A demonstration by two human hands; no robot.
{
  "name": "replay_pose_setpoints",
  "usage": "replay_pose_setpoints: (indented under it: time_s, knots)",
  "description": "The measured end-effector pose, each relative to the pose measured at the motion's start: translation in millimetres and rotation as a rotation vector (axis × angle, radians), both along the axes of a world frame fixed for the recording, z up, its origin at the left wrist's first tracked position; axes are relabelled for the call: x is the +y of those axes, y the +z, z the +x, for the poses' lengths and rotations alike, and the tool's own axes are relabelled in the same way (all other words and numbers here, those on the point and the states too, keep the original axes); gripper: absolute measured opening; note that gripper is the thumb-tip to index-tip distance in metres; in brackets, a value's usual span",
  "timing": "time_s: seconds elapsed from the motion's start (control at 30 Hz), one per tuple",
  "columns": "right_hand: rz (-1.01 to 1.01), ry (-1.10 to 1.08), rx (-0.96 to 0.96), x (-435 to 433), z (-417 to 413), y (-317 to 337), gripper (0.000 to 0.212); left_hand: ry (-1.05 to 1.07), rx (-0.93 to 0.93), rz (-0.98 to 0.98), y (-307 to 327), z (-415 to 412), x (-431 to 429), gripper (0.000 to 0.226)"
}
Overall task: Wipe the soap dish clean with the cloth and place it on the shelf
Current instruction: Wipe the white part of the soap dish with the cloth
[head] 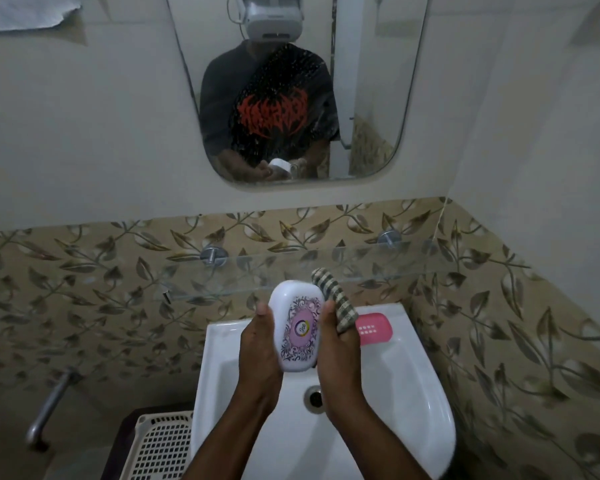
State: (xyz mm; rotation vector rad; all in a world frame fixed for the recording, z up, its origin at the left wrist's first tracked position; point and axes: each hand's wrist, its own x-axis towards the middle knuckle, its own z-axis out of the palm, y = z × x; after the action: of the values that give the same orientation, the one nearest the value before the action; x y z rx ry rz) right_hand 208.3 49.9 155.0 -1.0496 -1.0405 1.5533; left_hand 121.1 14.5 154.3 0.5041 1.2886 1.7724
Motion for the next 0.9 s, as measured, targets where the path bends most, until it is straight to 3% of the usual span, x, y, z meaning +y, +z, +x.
replay_pose_setpoints:
  time_s: [0.17,0.23,0.33,0.47,0.53,0.63,0.73,0.8,0.9]
  knots:
    - [-0.144,0.087,0.016,-17.6,-13.9,-16.0,0.066,0.105,-0.193,0.141,4.3,-0.3,10.9,0.071]
    - [-0.155,0.121,-0.021,-27.7,-16.1,-21.9,0.066,0.124,-0.046,0.116,5.6,2.0,13.0,0.058]
    - [0.000,0.183,-0.185,-38.0,-11.4,-19.7,0.055,0.130,0.265,0.019,-0.2,0.4,12.5,0.055]
    - [0.327,0.267,-0.237,-35.2,-12.3,-4.6,0.060,-0.010,0.410,-0.009,-16.7,-5.2,9.5,0.025]
    - [0.398,0.263,-0.263,-21.8,-14.7,-1.3,0.063,-0.067,0.433,-0.023,-15.9,1.3,5.0,0.026]
    - [0.369,0.200,-0.267,6.0,-15.1,1.7,0.068,-0.066,0.353,-0.002,-14.7,11.9,-0.5,0.032]
    - [0.238,0.191,-0.219,17.7,-12.2,-3.8,0.051,-0.005,0.181,0.038,-13.0,14.4,-1.5,0.041]
    - [0.160,0.208,-0.216,6.7,-12.9,-14.0,0.051,0.038,0.158,0.021,-9.5,15.3,-1.2,0.046]
    - [0.225,0.184,-0.255,-23.7,-15.6,-24.5,0.056,0.065,0.219,0.015,-6.2,11.5,0.4,0.045]
